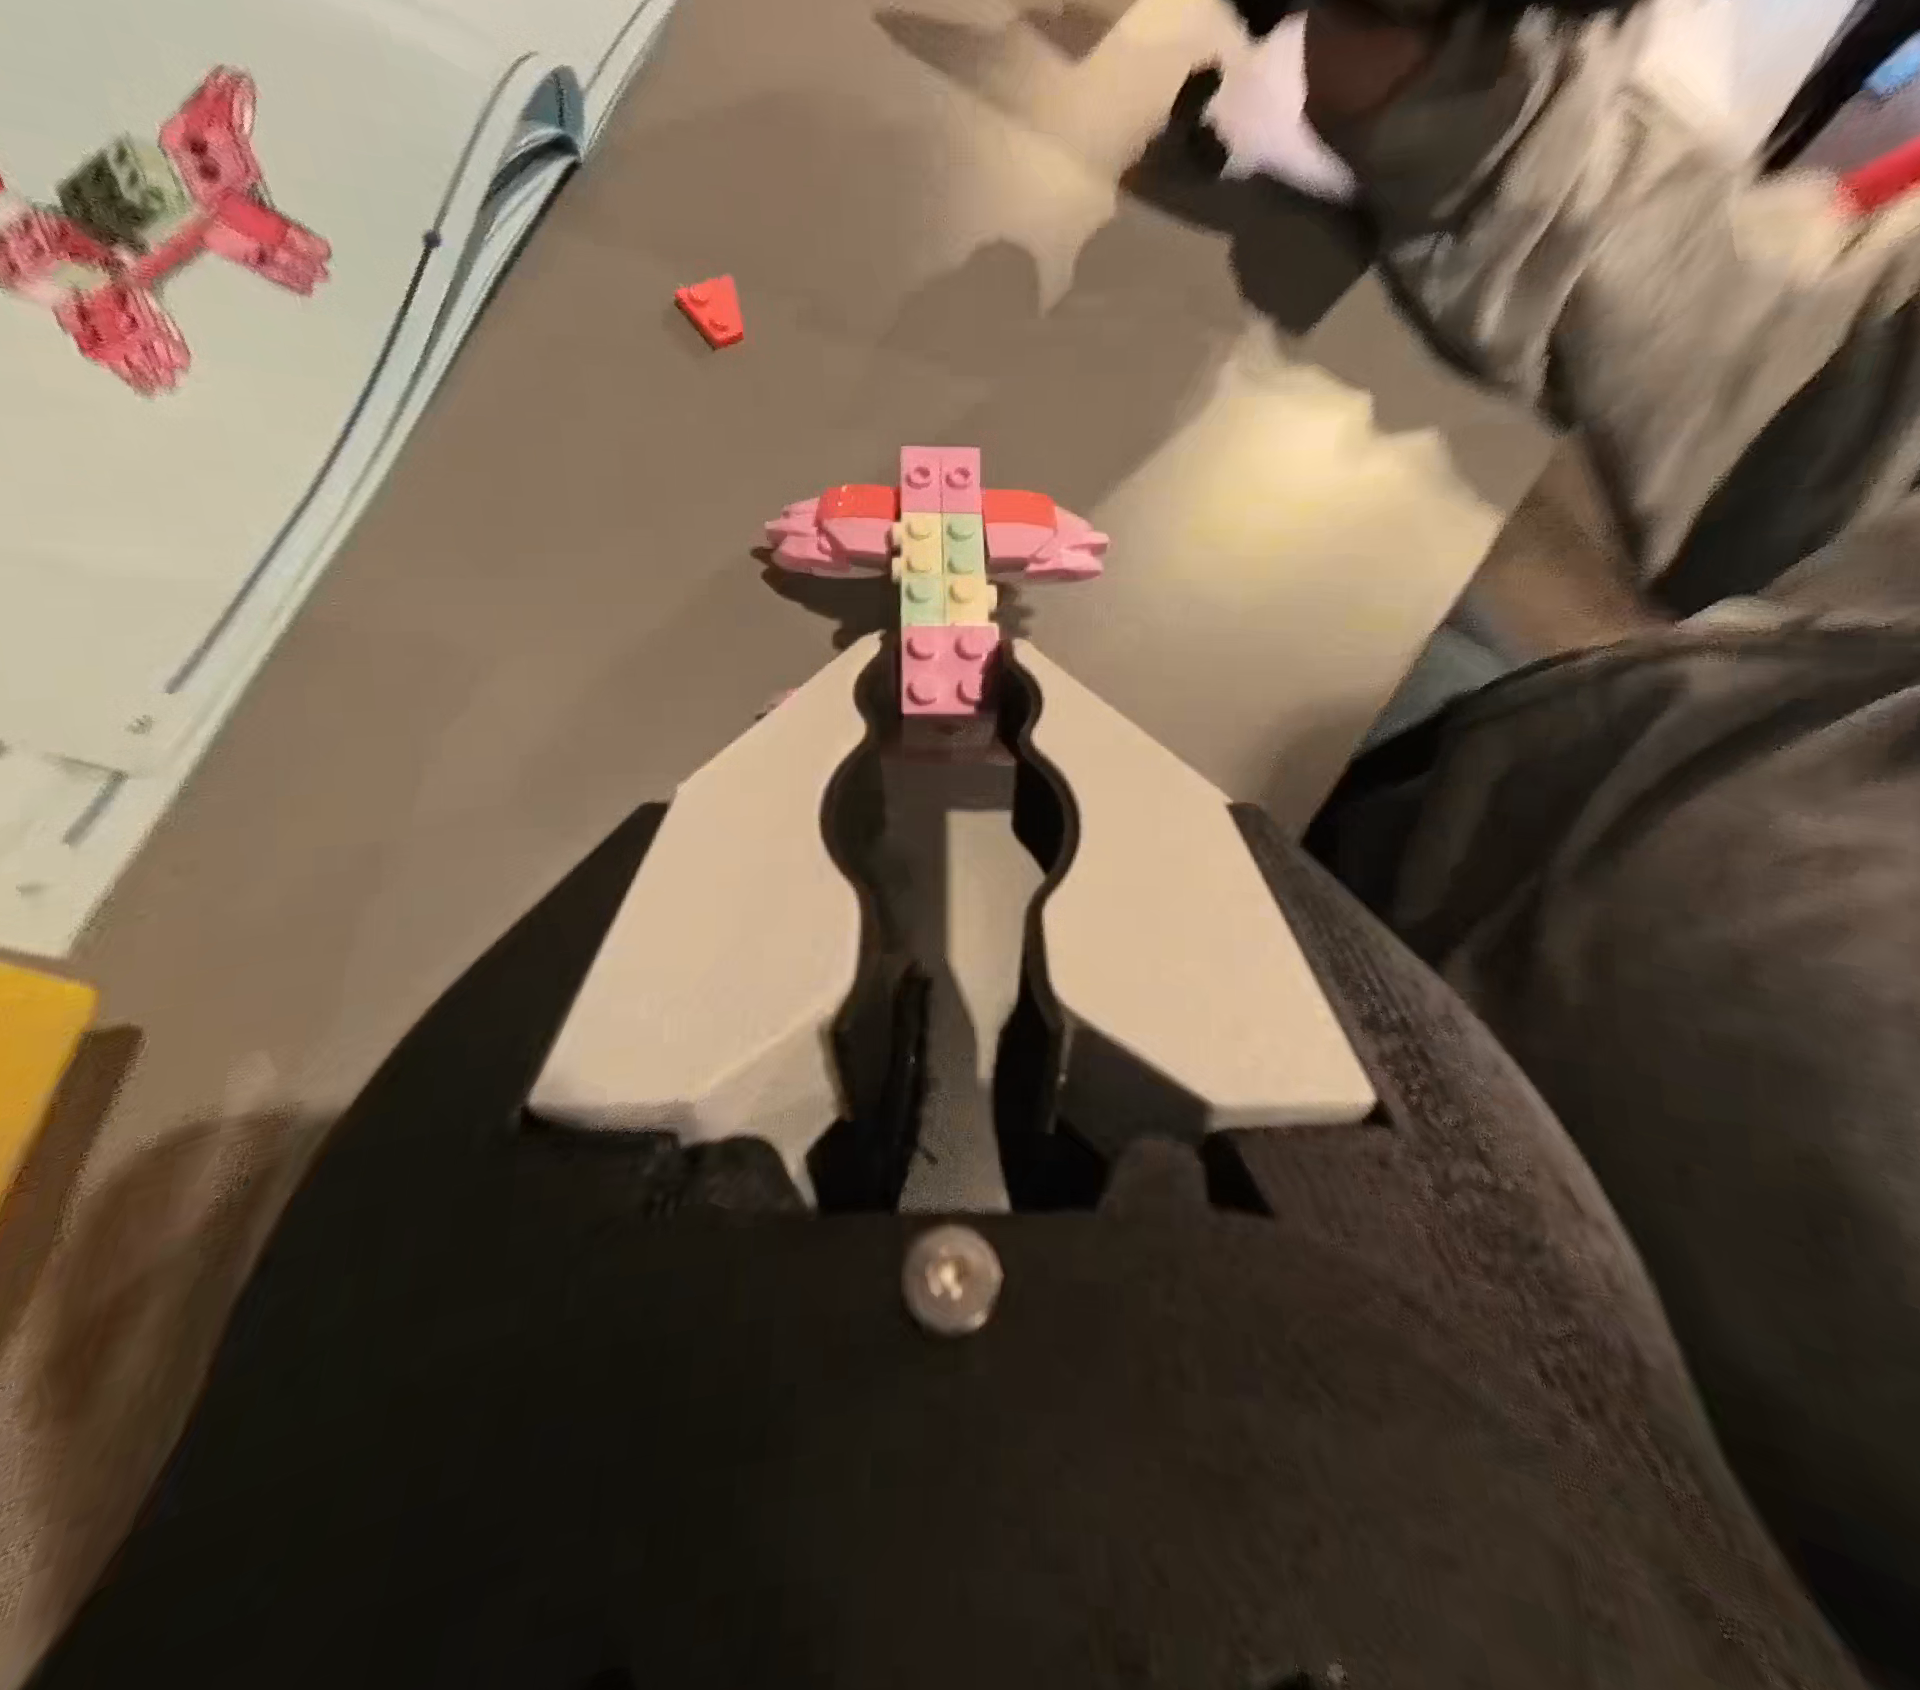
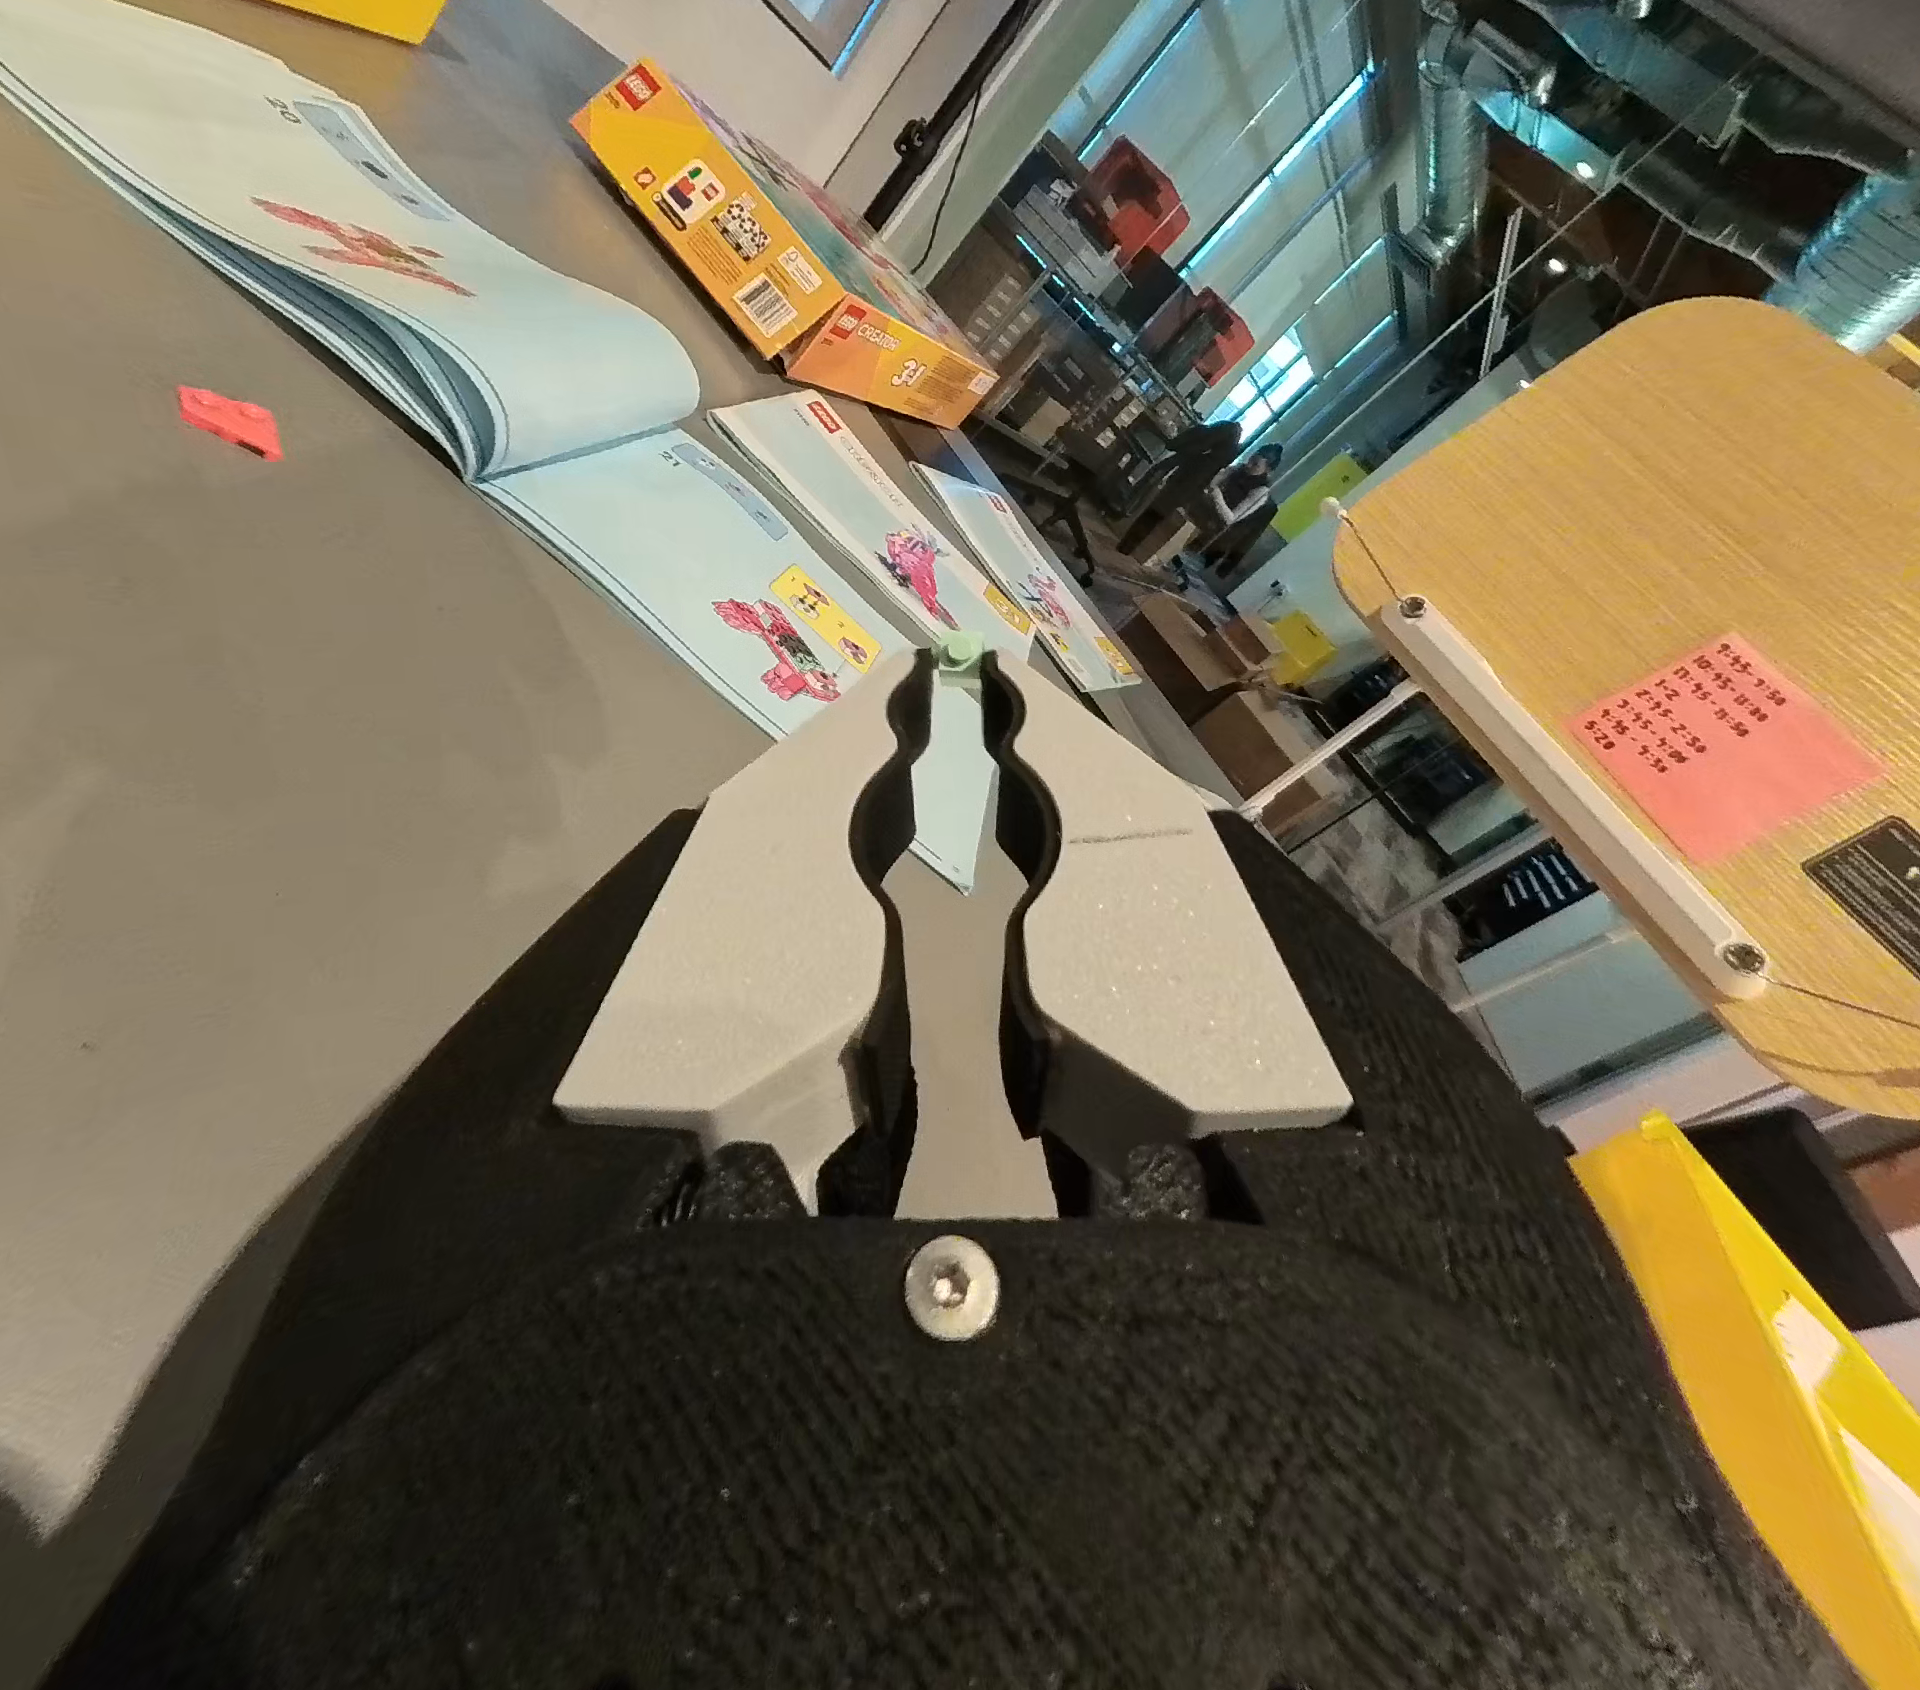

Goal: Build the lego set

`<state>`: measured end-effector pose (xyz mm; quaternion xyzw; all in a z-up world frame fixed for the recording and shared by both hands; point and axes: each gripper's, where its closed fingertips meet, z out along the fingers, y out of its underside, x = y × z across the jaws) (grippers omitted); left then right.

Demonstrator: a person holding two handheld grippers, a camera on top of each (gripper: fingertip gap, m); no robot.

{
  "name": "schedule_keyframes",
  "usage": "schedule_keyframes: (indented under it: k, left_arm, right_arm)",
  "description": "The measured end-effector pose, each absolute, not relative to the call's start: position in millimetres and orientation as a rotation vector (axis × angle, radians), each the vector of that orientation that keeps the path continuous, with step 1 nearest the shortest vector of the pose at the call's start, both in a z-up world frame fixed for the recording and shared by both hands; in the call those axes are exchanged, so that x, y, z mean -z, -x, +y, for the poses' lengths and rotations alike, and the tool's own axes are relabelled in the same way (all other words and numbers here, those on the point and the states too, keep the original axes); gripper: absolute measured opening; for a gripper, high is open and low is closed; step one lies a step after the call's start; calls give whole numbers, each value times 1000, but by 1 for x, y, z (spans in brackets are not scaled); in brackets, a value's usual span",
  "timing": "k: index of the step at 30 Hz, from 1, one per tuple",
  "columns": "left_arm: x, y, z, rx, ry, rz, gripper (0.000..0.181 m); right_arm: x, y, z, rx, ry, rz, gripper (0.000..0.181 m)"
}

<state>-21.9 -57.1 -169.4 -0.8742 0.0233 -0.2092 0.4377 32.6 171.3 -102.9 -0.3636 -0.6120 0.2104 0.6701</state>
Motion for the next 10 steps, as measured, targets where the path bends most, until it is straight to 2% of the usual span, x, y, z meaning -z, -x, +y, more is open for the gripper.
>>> schedule_keyframes:
  k: [4, 10]
  left_arm:
    - [157, 27, -56, 832, 2051, -133, 17]
    - [160, 23, -57, 1003, 2005, -159, 17]
  right_arm:
    - [103, -34, 174, -477, 828, -1374, 7]
    - [104, -34, 174, -477, 831, -1375, 7]
